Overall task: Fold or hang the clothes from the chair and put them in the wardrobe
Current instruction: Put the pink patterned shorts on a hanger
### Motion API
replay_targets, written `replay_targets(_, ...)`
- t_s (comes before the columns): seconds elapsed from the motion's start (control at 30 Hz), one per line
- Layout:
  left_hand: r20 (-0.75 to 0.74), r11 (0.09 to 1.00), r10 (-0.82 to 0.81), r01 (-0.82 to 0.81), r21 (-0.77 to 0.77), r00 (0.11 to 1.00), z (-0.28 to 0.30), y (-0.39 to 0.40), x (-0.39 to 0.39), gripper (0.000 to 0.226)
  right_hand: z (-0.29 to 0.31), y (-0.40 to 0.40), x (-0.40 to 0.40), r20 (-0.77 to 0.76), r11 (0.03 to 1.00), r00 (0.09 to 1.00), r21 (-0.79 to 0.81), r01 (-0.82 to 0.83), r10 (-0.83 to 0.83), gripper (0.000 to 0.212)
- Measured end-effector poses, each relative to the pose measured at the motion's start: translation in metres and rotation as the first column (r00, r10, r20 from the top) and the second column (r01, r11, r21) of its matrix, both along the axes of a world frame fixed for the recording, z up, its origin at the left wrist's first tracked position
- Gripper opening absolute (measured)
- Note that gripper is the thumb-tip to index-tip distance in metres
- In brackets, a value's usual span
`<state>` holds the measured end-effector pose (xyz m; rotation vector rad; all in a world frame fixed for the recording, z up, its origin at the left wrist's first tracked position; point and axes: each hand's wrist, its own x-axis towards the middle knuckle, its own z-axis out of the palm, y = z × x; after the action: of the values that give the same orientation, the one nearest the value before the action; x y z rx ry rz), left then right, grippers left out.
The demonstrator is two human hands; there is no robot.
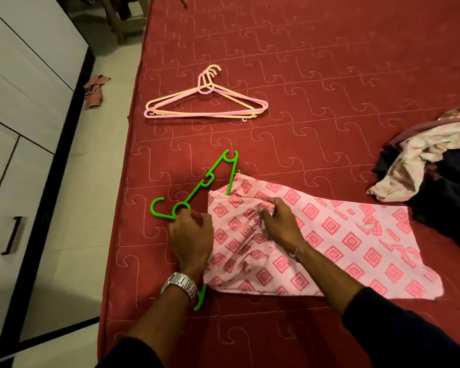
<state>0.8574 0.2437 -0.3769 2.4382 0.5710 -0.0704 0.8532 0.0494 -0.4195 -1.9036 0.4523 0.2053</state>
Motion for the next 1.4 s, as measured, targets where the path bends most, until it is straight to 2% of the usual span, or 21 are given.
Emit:
replay_targets(0.03,-0.071,0.990,0.070,-0.060,0.131,0.995,-0.002,0.007,-0.003,0.039,-0.003,-0.002,0.000,-0.020,1.000,1.000,0.010,0.024,-0.024,0.025)
replay_targets(0.1,-0.245,0.962,0.231,-0.183,0.203,0.942,-0.007,0.014,-0.007,0.069,-0.007,-0.007,-0.002,-0.027,0.999,0.999,-0.009,0.039,-0.039,0.025)
replay_targets(0.13,-0.296,0.959,0.262,-0.213,0.188,0.918,-0.009,0.018,-0.007,0.073,-0.007,-0.008,-0.004,-0.017,0.999,0.999,-0.025,0.044,-0.044,0.025)
replay_targets(0.2,-0.309,0.971,0.227,-0.191,0.142,0.924,-0.015,0.025,-0.005,0.059,-0.007,-0.013,-0.008,0.007,0.997,0.999,-0.057,0.049,-0.048,0.028)
replay_targets(0.27,-0.234,0.989,0.130,-0.109,0.101,0.963,-0.021,0.031,-0.004,0.034,-0.007,-0.019,-0.012,0.034,0.995,0.998,-0.088,0.051,-0.048,0.032)
replay_targets(0.37,-0.035,0.999,0.053,-0.052,0.005,0.998,-0.022,0.031,-0.008,0.017,-0.006,-0.034,-0.018,0.092,0.983,0.994,-0.170,0.069,-0.054,0.034)
replay_targets(0.53,0.127,0.997,0.071,-0.070,-0.013,0.989,-0.009,0.006,-0.013,0.014,0.002,-0.072,-0.041,0.188,0.929,0.978,-0.341,0.148,-0.087,0.027)
replay_targets(0.7,0.203,1.000,0.009,-0.003,-0.030,0.979,-0.002,-0.026,-0.010,0.017,0.016,-0.106,-0.064,0.168,0.826,0.975,-0.522,0.212,-0.144,0.023)
replay_targets(0.83,0.244,0.998,-0.068,0.067,0.012,0.967,0.002,-0.050,-0.016,0.016,0.023,-0.145,-0.089,0.203,0.796,0.958,-0.535,0.282,-0.203,0.028)
replay_targets(0.97,0.245,0.997,-0.072,0.071,0.012,0.967,0.004,-0.074,-0.025,0.017,0.028,-0.180,-0.108,0.231,0.781,0.941,-0.528,0.334,-0.246,0.033)
replay_targets(1.07,0.224,0.997,-0.083,0.080,0.022,0.971,0.005,-0.089,-0.033,0.017,0.034,-0.199,-0.115,0.186,0.807,0.934,-0.469,0.357,-0.305,0.047)
replay_targets(1.13,0.257,0.995,-0.098,0.098,0.010,0.962,0.006,-0.096,-0.035,0.017,0.038,-0.206,-0.120,0.114,0.856,0.923,-0.346,0.383,-0.367,0.058)
replay_targets(1.2,0.269,0.994,-0.109,0.113,0.000,0.957,0.007,-0.100,-0.035,0.018,0.038,-0.212,-0.127,0.025,0.863,0.890,-0.235,0.448,-0.455,0.062)
replay_targets(1.27,0.260,0.992,-0.122,0.124,0.008,0.958,0.009,-0.103,-0.034,0.017,0.037,-0.217,-0.132,-0.013,0.872,0.876,-0.102,0.478,-0.482,0.060)
replay_targets(1.33,0.251,0.992,-0.123,0.118,0.036,0.960,0.012,-0.106,-0.035,0.017,0.034,-0.220,-0.137,0.010,0.902,0.904,0.071,0.425,-0.427,0.050)
replay_targets(1.4,0.249,0.992,-0.127,0.120,0.047,0.960,0.014,-0.108,-0.036,0.017,0.033,-0.218,-0.139,0.033,0.920,0.931,0.171,0.353,-0.364,0.035)
